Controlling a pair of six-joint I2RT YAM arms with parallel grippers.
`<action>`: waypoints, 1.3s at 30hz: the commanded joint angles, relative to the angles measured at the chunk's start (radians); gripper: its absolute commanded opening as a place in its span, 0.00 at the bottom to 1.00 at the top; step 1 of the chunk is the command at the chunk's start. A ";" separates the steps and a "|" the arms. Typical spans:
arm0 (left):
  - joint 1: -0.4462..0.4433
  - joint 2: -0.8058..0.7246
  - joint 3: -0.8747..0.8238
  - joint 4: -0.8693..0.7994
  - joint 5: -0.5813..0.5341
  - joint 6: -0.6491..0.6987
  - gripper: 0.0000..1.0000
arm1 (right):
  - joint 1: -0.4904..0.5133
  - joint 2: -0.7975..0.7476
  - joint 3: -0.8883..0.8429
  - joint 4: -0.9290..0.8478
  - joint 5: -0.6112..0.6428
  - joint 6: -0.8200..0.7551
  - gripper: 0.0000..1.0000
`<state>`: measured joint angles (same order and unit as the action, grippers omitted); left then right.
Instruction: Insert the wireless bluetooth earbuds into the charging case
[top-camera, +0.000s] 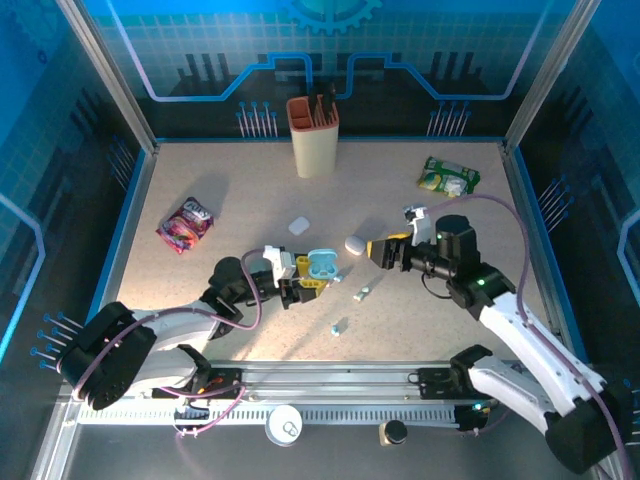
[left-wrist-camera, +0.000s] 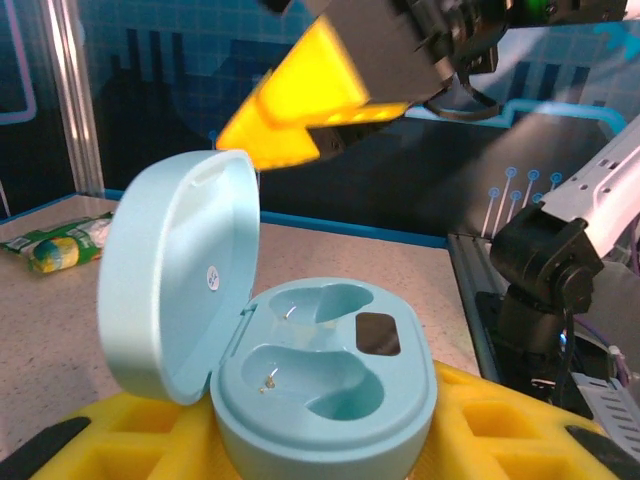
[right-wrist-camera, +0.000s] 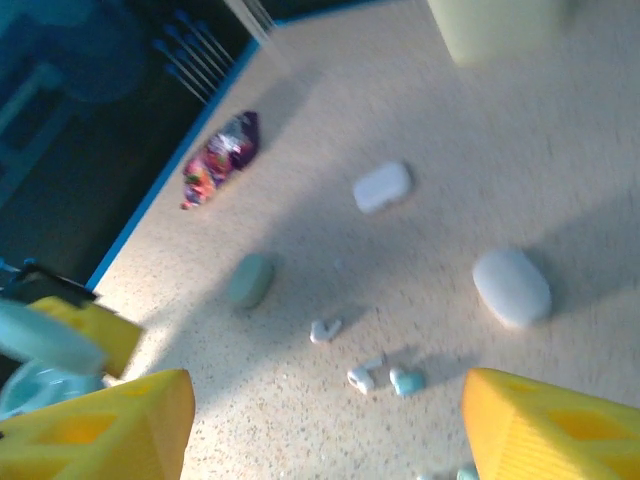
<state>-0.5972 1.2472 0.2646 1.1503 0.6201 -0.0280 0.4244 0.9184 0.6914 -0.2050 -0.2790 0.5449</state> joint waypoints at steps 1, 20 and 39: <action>0.010 -0.015 -0.023 0.059 -0.028 -0.006 0.41 | 0.012 0.084 -0.049 -0.010 0.014 0.234 0.66; 0.059 -0.022 -0.079 0.102 -0.087 0.002 0.41 | 0.306 0.474 -0.010 0.114 0.062 0.382 0.50; 0.261 -0.055 -0.092 0.126 -0.134 -0.018 0.41 | 0.510 0.626 0.076 -0.071 0.136 0.377 0.42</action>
<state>-0.3561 1.2114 0.1650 1.2476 0.4831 -0.0467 0.8993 1.5215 0.7345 -0.1951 -0.1837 0.9165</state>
